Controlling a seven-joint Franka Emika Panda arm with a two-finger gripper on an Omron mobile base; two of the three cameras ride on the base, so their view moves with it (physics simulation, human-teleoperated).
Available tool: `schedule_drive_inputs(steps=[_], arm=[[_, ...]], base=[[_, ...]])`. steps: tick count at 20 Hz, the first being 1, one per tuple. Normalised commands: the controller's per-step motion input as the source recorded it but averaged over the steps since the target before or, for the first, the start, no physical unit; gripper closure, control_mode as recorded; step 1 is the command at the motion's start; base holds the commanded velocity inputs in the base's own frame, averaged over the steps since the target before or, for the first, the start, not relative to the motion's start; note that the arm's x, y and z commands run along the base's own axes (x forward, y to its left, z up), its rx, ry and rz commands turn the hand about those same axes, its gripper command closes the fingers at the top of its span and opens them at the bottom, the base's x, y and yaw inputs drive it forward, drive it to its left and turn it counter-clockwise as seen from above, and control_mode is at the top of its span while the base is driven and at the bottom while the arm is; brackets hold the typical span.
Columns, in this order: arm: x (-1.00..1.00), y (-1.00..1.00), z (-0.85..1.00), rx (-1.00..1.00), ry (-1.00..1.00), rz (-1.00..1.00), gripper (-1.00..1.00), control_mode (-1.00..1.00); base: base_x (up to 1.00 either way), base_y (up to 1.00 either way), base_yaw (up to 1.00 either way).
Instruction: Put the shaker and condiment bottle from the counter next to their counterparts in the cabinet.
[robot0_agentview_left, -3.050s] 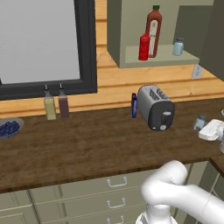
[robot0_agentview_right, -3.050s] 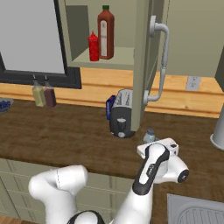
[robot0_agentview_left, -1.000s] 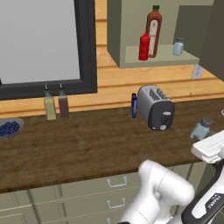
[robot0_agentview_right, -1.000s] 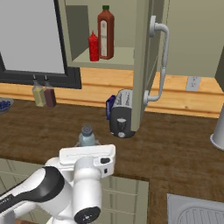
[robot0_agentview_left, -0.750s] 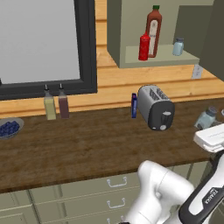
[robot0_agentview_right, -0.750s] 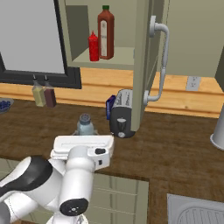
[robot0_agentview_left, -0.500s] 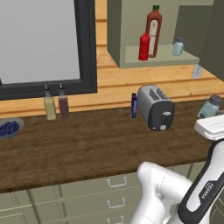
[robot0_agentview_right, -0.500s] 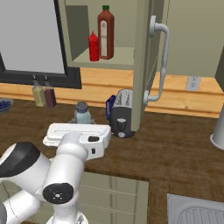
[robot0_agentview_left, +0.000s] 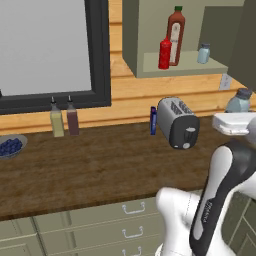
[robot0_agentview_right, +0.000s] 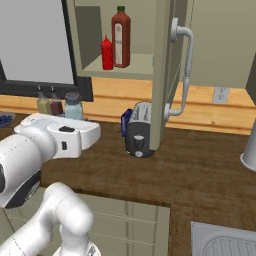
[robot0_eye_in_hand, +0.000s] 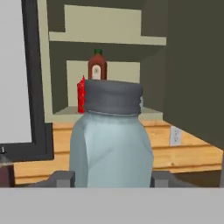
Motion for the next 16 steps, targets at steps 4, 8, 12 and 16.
schedule_drive_inputs(steps=[4,8,12,16], arm=[[0.24,0.27,0.29,-0.03,0.00,-0.29,1.00,-1.00],[0.48,0.00,0.12,-0.01,0.00,-0.13,1.00,-1.00],[0.70,-0.16,0.03,0.00,0.00,-0.04,1.00,-1.00],[0.14,0.06,0.00,-0.07,0.00,-0.01,1.00,-1.00]], base=[[0.00,0.00,0.00],[0.00,0.00,0.00],[0.00,0.00,0.00],[0.00,0.00,0.00]])
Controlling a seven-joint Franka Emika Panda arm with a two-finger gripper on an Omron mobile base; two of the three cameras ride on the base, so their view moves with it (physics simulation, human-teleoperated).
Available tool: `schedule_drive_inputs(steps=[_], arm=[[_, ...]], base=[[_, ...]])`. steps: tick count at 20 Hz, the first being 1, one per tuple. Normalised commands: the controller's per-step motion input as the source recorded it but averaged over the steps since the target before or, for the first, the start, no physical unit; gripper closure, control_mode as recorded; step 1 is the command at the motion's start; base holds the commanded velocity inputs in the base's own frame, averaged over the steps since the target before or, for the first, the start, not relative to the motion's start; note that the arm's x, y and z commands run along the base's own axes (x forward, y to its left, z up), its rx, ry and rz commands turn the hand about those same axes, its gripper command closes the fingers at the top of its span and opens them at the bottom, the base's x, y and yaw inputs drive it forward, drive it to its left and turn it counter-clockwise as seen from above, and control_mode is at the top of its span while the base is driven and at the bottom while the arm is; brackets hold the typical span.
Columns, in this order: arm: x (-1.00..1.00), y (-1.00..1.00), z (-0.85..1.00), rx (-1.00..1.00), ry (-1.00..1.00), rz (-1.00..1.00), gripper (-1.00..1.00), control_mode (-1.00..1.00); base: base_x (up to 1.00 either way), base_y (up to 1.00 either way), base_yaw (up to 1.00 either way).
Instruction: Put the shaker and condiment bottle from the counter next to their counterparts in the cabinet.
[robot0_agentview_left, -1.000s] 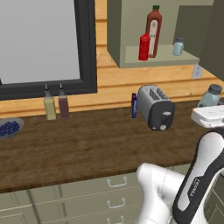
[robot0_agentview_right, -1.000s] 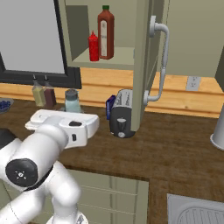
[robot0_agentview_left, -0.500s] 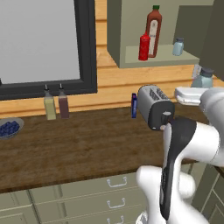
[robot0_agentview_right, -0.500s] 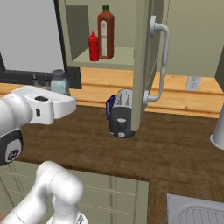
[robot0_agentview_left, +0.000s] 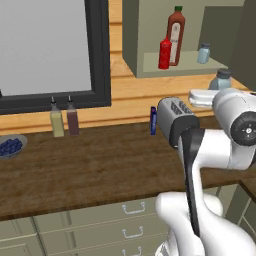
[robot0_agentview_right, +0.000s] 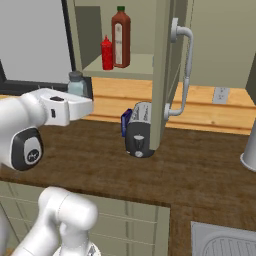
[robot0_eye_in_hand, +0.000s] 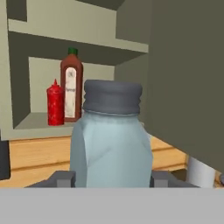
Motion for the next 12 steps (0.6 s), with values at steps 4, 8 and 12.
schedule_drive_inputs(steps=[4,8,12], arm=[[0.13,0.00,0.24,-0.03,0.00,-0.02,1.00,-1.00],[0.17,0.00,0.44,-0.01,0.00,-0.06,1.00,-1.00],[0.35,-0.01,0.36,0.00,0.00,-0.08,1.00,-1.00]], base=[[0.00,0.00,0.00],[0.00,0.00,0.00],[0.00,0.00,0.00]])
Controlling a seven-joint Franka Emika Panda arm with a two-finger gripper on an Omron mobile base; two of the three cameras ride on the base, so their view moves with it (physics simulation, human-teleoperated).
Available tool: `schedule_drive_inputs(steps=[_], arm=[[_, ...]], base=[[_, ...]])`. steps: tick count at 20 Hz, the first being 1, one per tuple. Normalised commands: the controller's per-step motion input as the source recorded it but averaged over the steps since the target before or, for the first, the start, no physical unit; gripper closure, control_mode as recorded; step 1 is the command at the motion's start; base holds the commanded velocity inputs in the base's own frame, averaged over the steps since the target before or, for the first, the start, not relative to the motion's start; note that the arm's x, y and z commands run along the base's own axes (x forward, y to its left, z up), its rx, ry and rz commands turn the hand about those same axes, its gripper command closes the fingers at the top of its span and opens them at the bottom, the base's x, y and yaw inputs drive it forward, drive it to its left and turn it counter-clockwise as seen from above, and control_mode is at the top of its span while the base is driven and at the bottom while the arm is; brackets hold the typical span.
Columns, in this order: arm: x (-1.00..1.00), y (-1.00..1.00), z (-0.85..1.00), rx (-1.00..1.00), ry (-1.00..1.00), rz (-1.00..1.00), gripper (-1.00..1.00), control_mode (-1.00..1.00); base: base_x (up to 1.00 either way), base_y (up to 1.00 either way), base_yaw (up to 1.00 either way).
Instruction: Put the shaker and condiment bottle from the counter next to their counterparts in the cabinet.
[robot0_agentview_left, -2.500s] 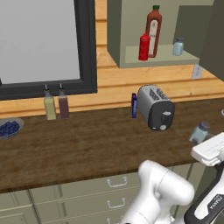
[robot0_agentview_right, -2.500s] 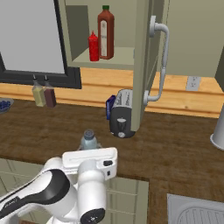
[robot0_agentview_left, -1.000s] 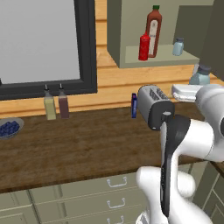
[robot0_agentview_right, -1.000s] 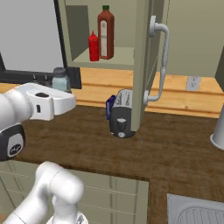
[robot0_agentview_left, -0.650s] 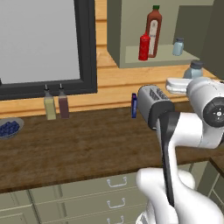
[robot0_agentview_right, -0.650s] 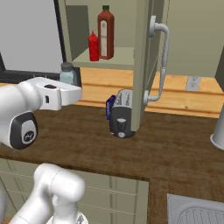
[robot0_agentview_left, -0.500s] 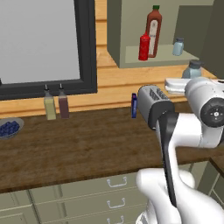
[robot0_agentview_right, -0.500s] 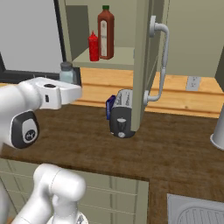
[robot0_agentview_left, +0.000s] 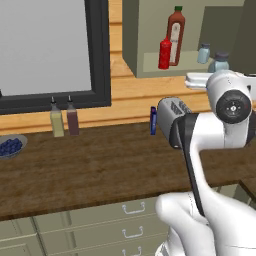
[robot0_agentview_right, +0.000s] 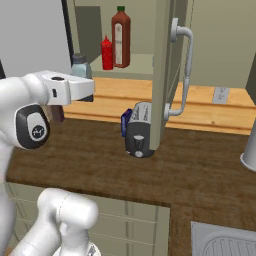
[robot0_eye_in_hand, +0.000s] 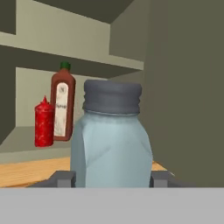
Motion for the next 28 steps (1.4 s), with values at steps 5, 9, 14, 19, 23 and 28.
schedule_drive_inputs(steps=[5,9,14,19,23,28], arm=[[0.20,-0.22,0.04,-0.02,0.00,-0.07,1.00,-1.00],[0.28,-0.35,0.02,0.00,0.00,-0.01,1.00,-1.00],[0.18,-0.07,0.03,-0.06,0.05,0.00,1.00,-1.00],[0.17,0.00,-0.02,-0.03,0.01,0.00,1.00,-1.00],[0.29,-0.18,0.00,0.00,0.00,0.00,1.00,-1.00],[0.21,-0.18,0.00,0.00,0.00,0.00,1.00,-1.00]], base=[[0.00,0.00,0.00],[0.00,0.00,0.00],[0.00,0.00,0.00],[0.00,0.00,0.00],[0.00,0.00,0.00],[0.00,0.00,0.00]])
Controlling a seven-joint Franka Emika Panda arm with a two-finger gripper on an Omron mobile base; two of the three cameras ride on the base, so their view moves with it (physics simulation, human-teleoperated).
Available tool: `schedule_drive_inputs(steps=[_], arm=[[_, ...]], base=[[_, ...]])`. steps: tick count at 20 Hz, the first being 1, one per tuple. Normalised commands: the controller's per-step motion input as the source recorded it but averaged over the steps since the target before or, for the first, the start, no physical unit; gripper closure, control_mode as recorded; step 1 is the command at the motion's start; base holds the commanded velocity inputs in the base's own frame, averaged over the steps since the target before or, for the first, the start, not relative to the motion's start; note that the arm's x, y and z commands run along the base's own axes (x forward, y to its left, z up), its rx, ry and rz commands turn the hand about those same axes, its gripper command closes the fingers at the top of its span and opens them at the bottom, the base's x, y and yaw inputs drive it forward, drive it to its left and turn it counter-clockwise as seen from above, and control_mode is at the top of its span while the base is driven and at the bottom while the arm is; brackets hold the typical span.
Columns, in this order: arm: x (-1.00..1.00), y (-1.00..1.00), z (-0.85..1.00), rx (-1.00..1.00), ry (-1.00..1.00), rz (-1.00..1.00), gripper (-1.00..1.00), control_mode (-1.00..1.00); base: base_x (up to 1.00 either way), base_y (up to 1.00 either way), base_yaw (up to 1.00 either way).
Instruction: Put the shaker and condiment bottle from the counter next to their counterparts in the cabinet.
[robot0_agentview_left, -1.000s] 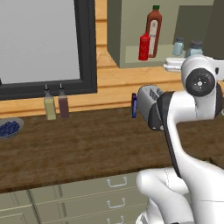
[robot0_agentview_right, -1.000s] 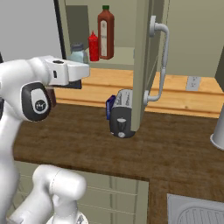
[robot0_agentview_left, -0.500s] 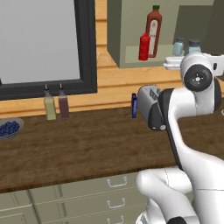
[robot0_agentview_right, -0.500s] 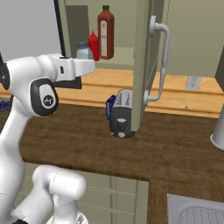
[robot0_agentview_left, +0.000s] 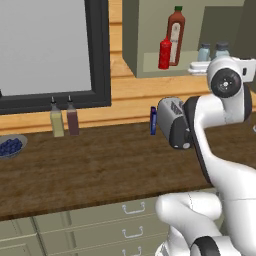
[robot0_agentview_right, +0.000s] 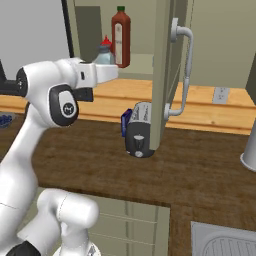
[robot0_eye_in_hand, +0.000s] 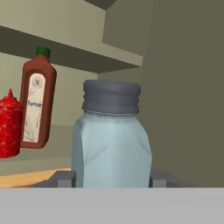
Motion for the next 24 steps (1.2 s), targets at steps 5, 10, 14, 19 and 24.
schedule_drive_inputs(steps=[5,10,14,19,24], arm=[[0.23,-0.09,0.00,0.00,0.00,0.00,1.00,-1.00],[0.30,-0.01,0.00,0.00,0.00,0.00,1.00,-1.00],[0.29,-0.06,0.00,0.01,0.00,0.00,1.00,-1.00],[0.27,-0.16,0.00,0.01,0.00,0.00,1.00,-1.00],[0.14,-0.16,-0.06,0.04,0.00,-0.02,1.00,-1.00]], base=[[0.00,0.00,0.00],[0.00,0.00,0.00],[0.00,0.00,0.00],[0.00,0.00,0.00],[0.00,0.00,0.00]])
